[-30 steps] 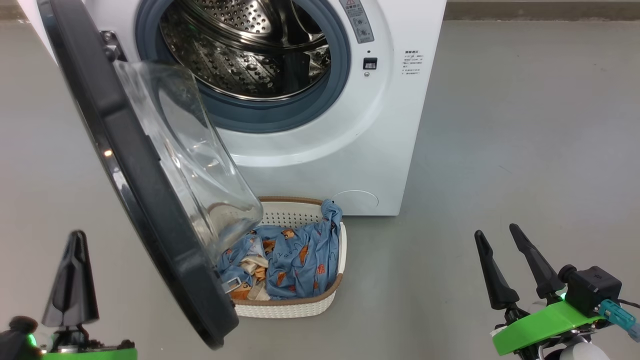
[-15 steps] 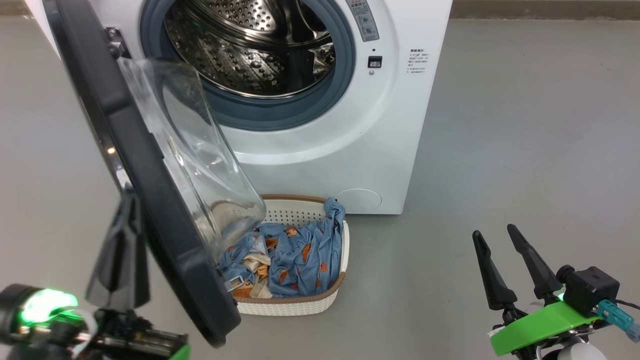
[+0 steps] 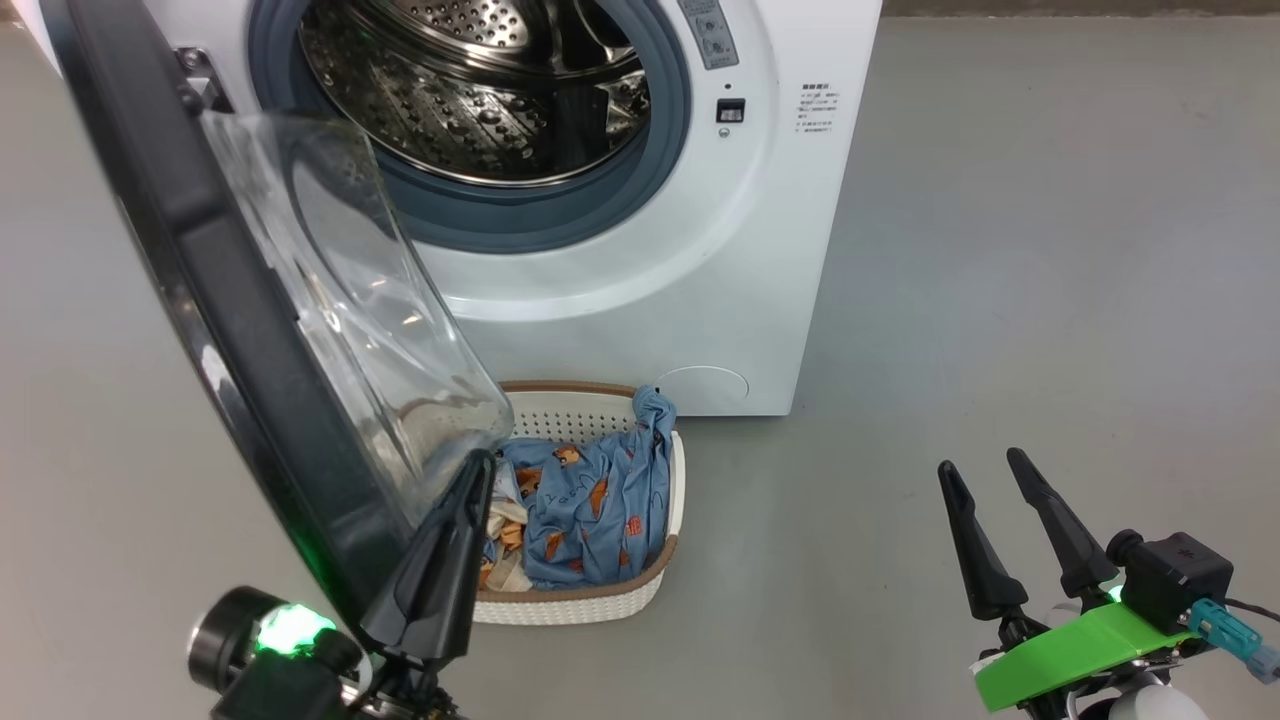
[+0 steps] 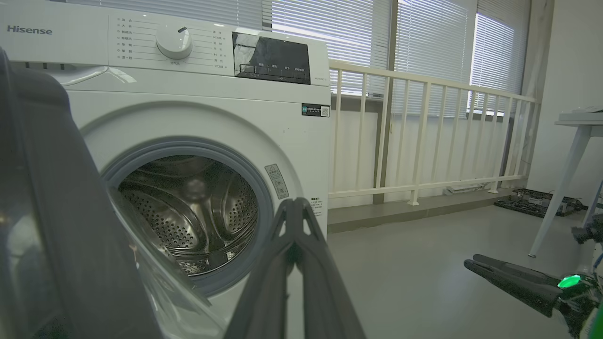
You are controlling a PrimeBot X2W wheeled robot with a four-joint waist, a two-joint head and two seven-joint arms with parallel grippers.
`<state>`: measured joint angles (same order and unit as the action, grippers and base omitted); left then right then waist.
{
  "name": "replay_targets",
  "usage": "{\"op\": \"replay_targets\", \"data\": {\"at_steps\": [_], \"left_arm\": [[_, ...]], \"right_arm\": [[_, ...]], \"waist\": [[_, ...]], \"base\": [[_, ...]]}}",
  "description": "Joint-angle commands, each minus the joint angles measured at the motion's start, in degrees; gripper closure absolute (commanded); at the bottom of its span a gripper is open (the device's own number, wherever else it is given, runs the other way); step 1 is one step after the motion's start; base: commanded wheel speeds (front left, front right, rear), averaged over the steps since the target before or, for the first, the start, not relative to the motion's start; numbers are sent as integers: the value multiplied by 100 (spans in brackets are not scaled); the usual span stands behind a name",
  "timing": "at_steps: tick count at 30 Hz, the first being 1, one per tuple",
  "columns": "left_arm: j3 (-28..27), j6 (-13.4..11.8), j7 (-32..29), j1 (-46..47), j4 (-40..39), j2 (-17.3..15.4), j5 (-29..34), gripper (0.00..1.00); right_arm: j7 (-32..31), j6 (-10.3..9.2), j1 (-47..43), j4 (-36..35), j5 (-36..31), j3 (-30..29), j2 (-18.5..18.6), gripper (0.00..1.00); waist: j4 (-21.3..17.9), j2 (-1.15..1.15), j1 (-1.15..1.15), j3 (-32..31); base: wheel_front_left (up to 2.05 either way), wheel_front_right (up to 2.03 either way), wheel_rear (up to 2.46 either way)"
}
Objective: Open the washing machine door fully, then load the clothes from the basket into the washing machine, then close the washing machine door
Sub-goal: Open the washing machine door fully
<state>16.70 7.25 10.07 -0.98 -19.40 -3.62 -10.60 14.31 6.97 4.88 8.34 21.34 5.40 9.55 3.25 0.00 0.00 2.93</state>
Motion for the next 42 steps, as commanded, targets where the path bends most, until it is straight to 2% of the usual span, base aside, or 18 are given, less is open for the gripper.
{"op": "replay_targets", "data": {"at_steps": [1,17,22,42], "left_arm": [[-141,1,-42,57,-33,-18,-89,100],[14,-28,99,70,1608,10,-506,100],[-229,-115,211,127,1993,-33,-671,100],[-626,-286,328,48,2235,-286,-858,100]], "right_arm": [[69,52,189,-132,35,159,34,0],[69,52,231,-77,70,184,36,0],[69,52,224,-61,81,221,44,0],[69,52,181,91,164,346,45,0]], "waist": [[-26,0,0,21],[-23,0,0,26],[0,0,0,6],[471,0,0,-86]], "base": [[0,0,0],[0,0,0],[0,0,0],[0,0,0]]}}
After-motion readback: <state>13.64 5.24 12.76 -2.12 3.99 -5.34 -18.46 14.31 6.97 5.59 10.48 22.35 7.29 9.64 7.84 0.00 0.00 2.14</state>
